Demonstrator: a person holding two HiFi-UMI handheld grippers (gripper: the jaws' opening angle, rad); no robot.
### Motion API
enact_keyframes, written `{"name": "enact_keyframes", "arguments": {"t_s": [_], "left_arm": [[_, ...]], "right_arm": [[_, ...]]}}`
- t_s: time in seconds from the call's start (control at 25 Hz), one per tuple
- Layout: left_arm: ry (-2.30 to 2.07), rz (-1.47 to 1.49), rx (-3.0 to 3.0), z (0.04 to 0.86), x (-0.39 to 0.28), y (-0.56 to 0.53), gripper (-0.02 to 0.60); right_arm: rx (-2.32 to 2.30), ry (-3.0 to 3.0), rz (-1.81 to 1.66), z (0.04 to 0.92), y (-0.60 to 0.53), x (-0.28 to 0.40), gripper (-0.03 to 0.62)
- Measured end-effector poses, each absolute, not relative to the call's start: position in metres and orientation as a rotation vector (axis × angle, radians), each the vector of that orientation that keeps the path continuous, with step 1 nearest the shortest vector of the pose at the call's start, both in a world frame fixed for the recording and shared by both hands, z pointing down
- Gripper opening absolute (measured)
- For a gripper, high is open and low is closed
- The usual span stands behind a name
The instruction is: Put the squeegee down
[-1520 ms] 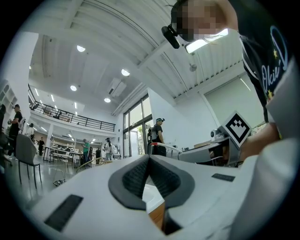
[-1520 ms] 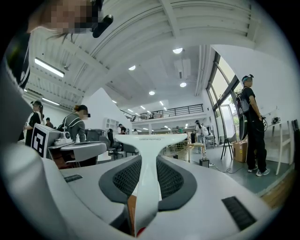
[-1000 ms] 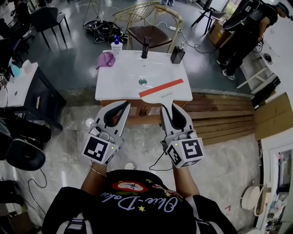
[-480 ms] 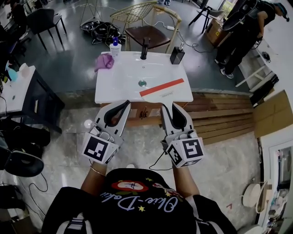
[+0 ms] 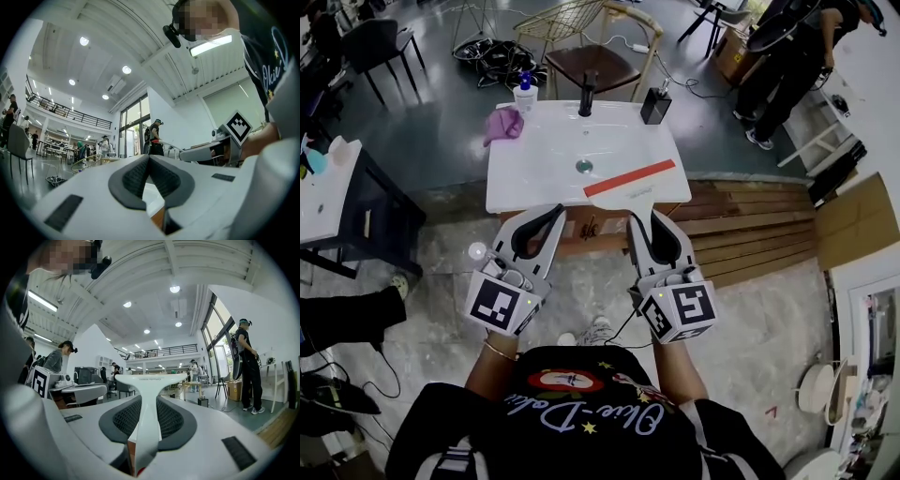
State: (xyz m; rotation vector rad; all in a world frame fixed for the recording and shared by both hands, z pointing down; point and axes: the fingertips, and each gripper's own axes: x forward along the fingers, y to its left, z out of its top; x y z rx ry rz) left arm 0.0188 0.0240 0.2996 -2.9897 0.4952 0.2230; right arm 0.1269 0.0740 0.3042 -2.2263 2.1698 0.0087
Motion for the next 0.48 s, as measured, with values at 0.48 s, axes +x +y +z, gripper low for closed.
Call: {"name": "enact_keyframes", "arguments": {"t_s": [0.48], "left_arm": [[0.489, 0.184, -2.987, 0.305, 0.049, -0.003, -0.005]], "right_arm": [[-2.223, 2.165, -0.027, 0.311, 0.045, 0.16, 0.087]]}}
